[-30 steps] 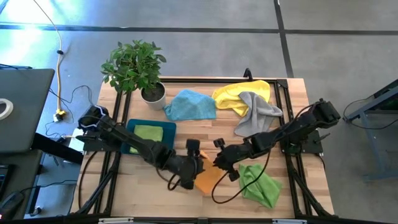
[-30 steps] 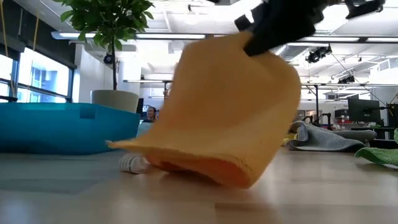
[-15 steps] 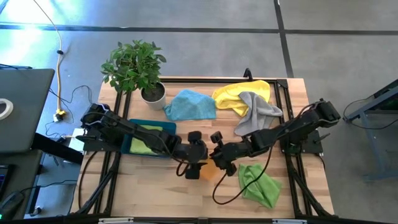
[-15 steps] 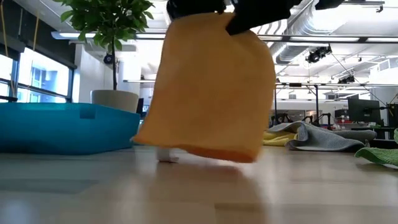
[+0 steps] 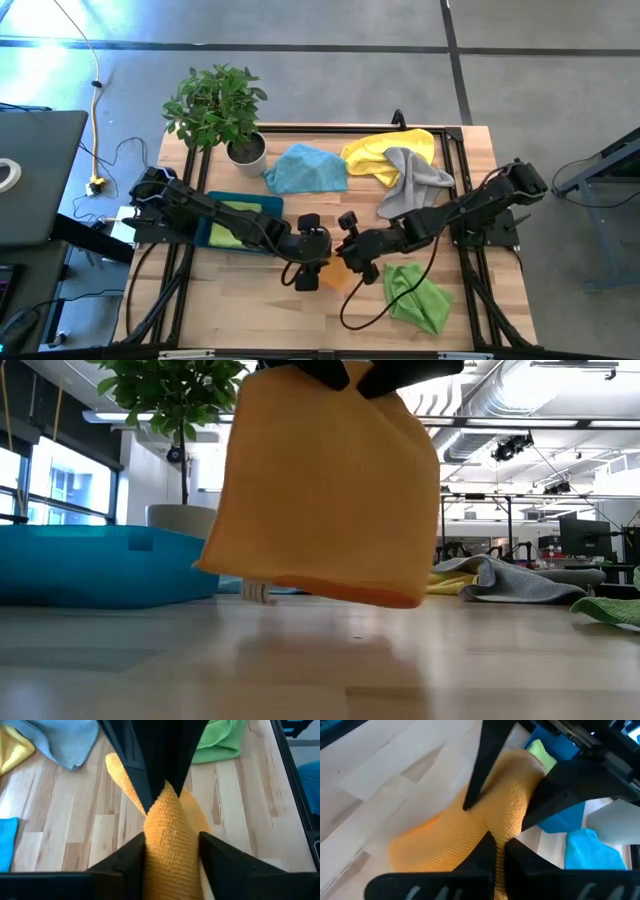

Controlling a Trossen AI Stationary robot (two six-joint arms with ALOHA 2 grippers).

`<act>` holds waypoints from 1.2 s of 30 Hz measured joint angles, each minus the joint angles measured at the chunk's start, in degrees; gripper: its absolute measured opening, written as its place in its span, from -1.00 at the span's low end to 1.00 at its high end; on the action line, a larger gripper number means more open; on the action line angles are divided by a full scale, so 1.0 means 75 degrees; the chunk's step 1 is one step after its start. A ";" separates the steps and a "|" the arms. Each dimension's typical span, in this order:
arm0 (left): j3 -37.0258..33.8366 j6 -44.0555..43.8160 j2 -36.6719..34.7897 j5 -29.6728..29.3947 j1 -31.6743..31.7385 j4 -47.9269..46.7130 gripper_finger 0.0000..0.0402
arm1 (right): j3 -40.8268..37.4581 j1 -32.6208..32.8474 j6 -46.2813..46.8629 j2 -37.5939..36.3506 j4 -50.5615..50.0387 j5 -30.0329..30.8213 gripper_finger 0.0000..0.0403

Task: Fold microfiber towels
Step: Stack the orange microfiber towel on top of the light green microfiber towel in the bin

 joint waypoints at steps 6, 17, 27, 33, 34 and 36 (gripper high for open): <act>0.0000 -0.0074 0.0006 -0.0013 0.0000 0.0003 -0.72 | -0.0001 0.0003 0.0032 0.0000 0.0004 0.0000 -1.00; 0.0000 -0.0729 0.0009 -0.0046 -0.0083 -0.0236 -0.94 | 0.0002 0.0158 0.0432 -0.0019 -0.0059 0.0017 -0.71; 0.0000 -0.3333 0.0015 -0.2179 -0.0580 -0.2116 -0.94 | 0.0002 0.0382 0.1688 -0.1025 -0.1530 0.0752 -0.55; 0.0000 -0.5540 0.0015 -0.3745 -0.0883 -0.3334 -0.94 | 0.0011 0.0379 0.2817 -0.1614 -0.2272 0.0795 -0.59; -0.0001 -0.6034 0.0015 -0.3898 -0.0916 -0.3623 -0.94 | 0.0011 0.0379 0.2972 -0.1655 -0.2351 0.0806 -0.59; -0.0081 -0.7094 0.0015 -0.4160 -0.0960 -0.4219 -0.94 | 0.0011 0.0379 0.3212 -0.1687 -0.2466 0.0841 -0.59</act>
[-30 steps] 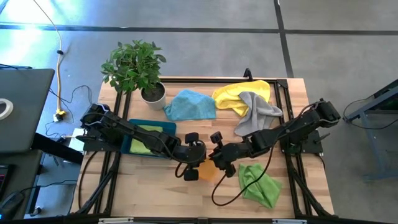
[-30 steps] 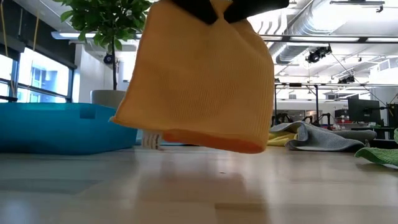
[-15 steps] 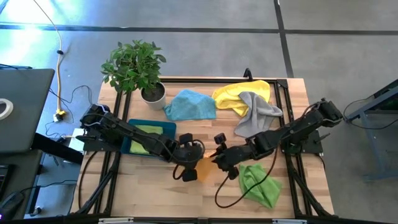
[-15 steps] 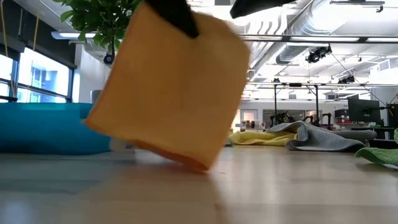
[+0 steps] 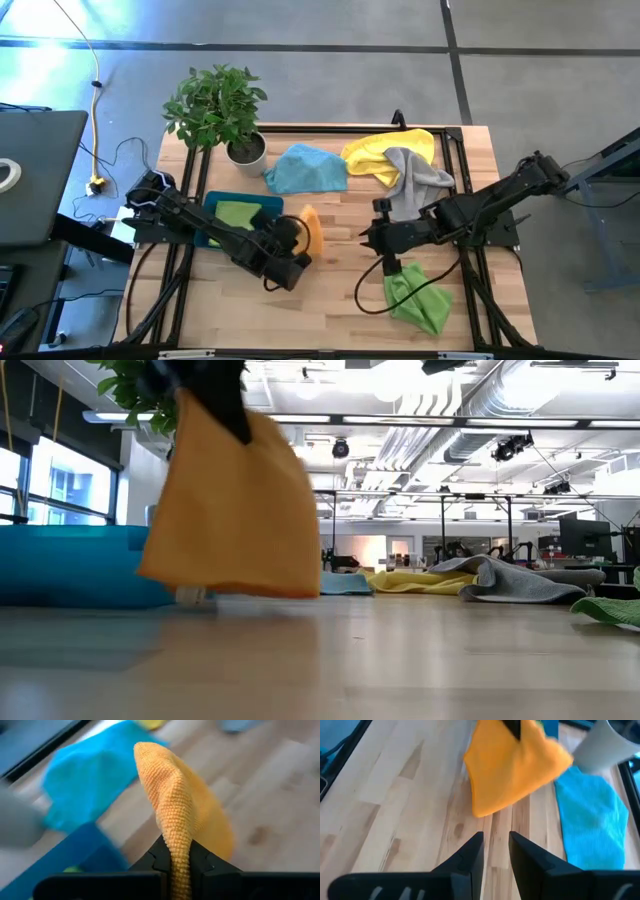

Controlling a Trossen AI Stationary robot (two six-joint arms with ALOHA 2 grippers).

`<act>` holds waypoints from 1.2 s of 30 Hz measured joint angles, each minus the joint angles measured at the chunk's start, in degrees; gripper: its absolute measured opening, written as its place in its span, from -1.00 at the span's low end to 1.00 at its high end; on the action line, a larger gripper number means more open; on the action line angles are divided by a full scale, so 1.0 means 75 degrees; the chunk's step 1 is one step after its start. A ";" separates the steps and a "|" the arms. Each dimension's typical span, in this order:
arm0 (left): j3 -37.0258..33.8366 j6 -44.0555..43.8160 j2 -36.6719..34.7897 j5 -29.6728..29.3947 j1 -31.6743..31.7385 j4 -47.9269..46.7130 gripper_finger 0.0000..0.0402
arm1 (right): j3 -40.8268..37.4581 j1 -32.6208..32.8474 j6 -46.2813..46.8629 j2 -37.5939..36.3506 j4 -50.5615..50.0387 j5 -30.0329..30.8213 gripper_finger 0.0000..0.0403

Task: Fold microfiber towels
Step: Stack the orange microfiber towel on top of the light green microfiber towel in the bin

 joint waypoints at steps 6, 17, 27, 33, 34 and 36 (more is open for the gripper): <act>-0.0693 -0.2860 0.0000 -0.0291 -0.0011 -0.1175 -0.94 | 0.0000 0.0017 0.0167 0.0000 -0.0112 0.0051 -0.59; -0.1750 -0.5629 0.0000 0.0444 -0.0164 -0.3146 -0.94 | -0.0006 0.0017 0.0561 0.0000 -0.0139 0.0051 -0.59; -0.3042 -0.6279 0.0000 0.2352 -0.0366 -0.3161 -0.94 | -0.0009 0.0017 0.0402 0.0000 -0.0165 0.0051 -0.59; -0.3689 -0.6704 0.0000 0.2892 -0.0413 -0.3047 -0.94 | -0.0012 0.0015 0.0301 0.0000 -0.0165 0.0054 -0.59; -0.3754 -0.6701 0.0000 0.3041 -0.0410 -0.3035 -0.94 | -0.0012 0.0015 0.0298 0.0000 -0.0163 0.0054 -0.59; -0.3857 -0.6712 0.0000 0.3226 -0.0410 -0.3037 -0.93 | -0.0012 0.0015 0.0298 0.0000 -0.0165 0.0054 -0.59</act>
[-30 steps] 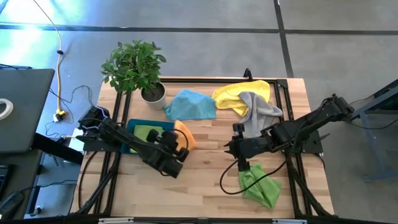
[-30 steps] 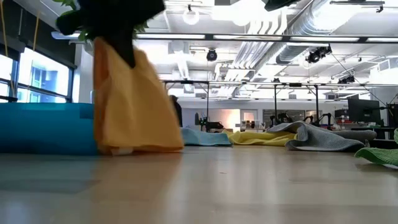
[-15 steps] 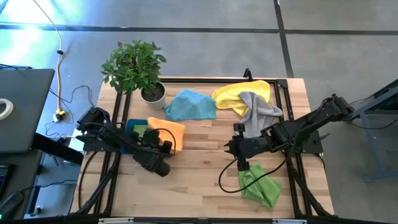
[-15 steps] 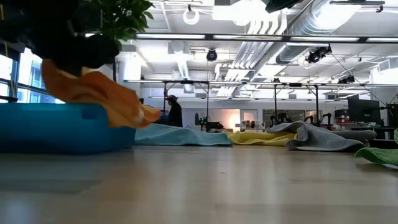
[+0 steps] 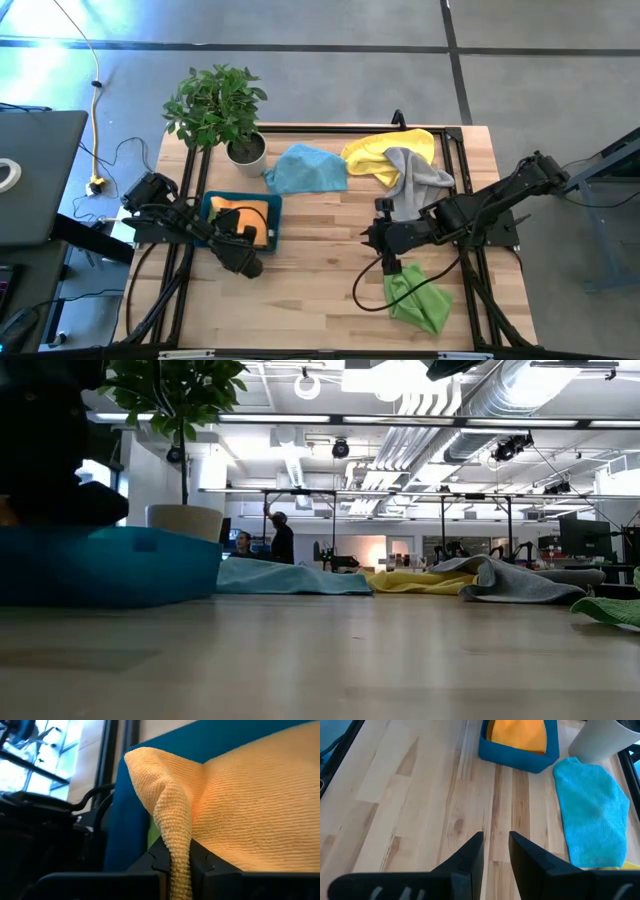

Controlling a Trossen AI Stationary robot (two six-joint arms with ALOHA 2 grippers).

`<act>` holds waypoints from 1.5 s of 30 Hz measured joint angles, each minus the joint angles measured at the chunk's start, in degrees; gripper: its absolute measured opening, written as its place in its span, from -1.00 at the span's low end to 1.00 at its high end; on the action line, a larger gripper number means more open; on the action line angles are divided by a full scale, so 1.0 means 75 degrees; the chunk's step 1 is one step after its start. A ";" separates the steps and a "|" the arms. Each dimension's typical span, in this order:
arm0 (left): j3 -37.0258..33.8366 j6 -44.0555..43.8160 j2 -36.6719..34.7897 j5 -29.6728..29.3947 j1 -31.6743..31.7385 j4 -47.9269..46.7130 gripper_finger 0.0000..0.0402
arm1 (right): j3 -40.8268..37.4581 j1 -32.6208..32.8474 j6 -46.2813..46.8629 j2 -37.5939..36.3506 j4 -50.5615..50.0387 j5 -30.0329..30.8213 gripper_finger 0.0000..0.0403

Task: Fold microfiber towels
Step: Stack the orange microfiber towel on top of the light green microfiber towel in the bin, then fold the blue microfiber towel on the table

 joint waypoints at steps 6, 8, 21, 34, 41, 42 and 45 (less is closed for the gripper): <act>-0.0046 0.0152 0.0000 0.0247 0.0006 0.0008 -0.76 | 0.0000 -0.0003 0.0000 0.0000 0.0000 0.0000 -0.59; -0.0046 0.0374 0.0000 0.0368 0.0020 -0.0010 -0.67 | 0.0000 0.0000 0.0002 0.0000 0.0000 0.0000 -0.59; 0.0391 0.1705 -0.0003 0.0540 0.0382 -0.0470 -0.14 | 0.0000 -0.0102 -0.0079 -0.0058 -0.0269 0.0572 -0.41; 0.3472 0.3661 -0.0003 -0.2410 0.0433 -0.0449 -0.18 | -0.0009 -0.1874 -0.0239 -0.0009 -0.0911 0.0840 -0.38; 0.4532 0.5465 -0.0009 -0.3127 0.0032 0.1227 -0.20 | -0.1580 -0.2618 -0.1073 -0.0006 0.2499 0.0164 -0.38; 0.4532 0.5787 -0.0009 -0.3129 -0.0023 0.1584 -0.20 | -0.1946 -0.2733 -0.1196 0.0003 0.3332 -0.0194 -0.38; 0.4532 0.6511 -0.0009 -0.3038 -0.0168 0.2497 -0.20 | -0.2993 -0.3047 -0.1349 0.0097 0.5633 -0.1616 -0.38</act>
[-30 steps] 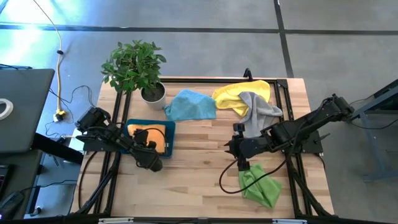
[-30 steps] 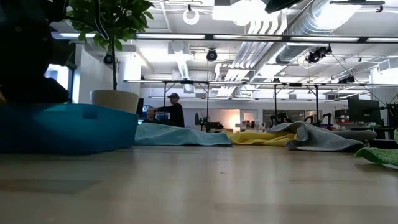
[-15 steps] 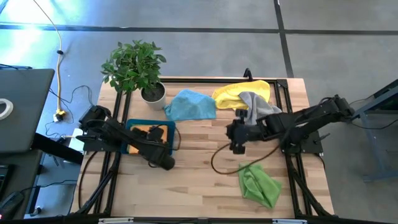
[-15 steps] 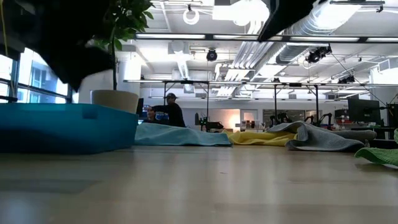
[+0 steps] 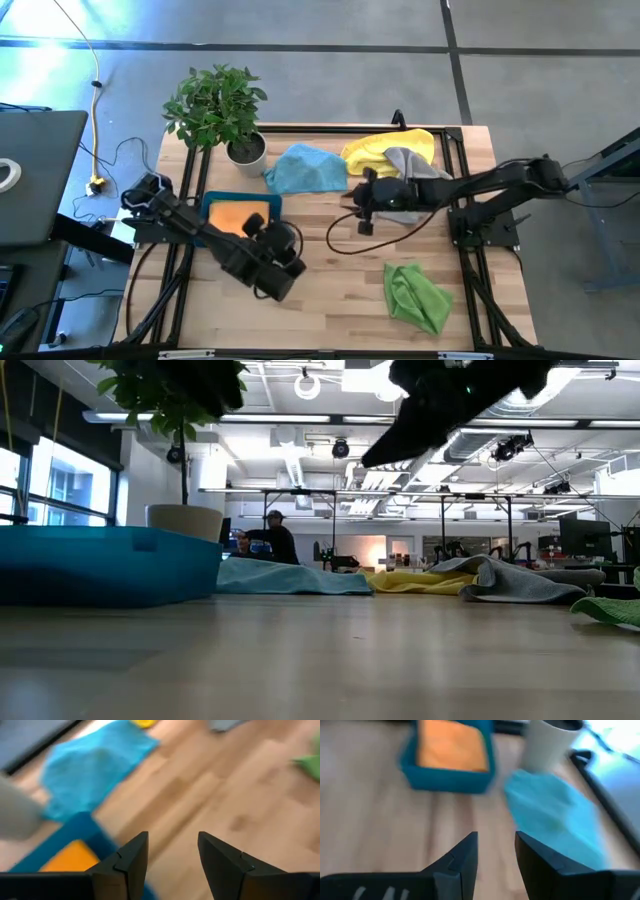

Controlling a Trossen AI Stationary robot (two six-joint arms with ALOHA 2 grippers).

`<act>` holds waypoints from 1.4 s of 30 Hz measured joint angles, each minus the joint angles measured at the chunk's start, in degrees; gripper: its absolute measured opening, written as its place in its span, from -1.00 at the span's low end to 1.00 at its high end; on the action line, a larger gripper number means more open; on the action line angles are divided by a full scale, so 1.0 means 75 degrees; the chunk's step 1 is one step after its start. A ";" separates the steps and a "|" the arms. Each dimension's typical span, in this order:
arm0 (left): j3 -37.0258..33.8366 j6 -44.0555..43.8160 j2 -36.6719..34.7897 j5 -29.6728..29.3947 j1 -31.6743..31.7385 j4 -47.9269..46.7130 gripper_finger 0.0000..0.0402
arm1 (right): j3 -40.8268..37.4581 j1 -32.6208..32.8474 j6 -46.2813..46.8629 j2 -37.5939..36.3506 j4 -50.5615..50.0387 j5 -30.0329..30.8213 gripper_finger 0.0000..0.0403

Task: Fold microfiber towels
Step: Fold the blue microfiber towel on the table

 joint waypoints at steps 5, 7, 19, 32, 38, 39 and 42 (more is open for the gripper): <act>-0.0006 0.0866 0.0052 -0.0017 -0.0196 0.1489 -0.20 | -0.0967 -0.0305 -0.0360 0.0735 0.2689 -0.1229 -0.38; -0.0006 0.1179 0.0052 -0.0039 -0.0277 0.2000 -0.20 | -0.0962 -0.0362 -0.0202 0.1073 0.2853 -0.1203 -0.38; -0.0002 0.1788 0.0052 -0.0112 -0.0838 0.3723 -0.20 | 0.0259 -0.0910 0.0112 0.2556 0.1689 -0.0947 -0.38; -0.0006 0.2387 0.0052 -0.0090 -0.0981 0.4110 -0.20 | 0.0394 -0.2426 0.1699 0.3226 0.1434 0.0276 -0.38; -0.0006 0.2628 0.0052 -0.0050 -0.0978 0.4241 -0.20 | 0.0520 -0.2793 0.1952 0.3774 0.1365 -0.0425 -0.38; -0.0006 0.2640 0.0052 -0.0047 -0.0978 0.4241 -0.20 | 0.0551 -0.2796 0.1927 0.3865 0.1294 -0.0521 -0.38; -0.0003 0.2655 0.0052 -0.0008 -0.0978 0.4265 -0.20 | 0.0716 -0.2746 0.1873 0.4032 0.0897 -0.0685 -0.38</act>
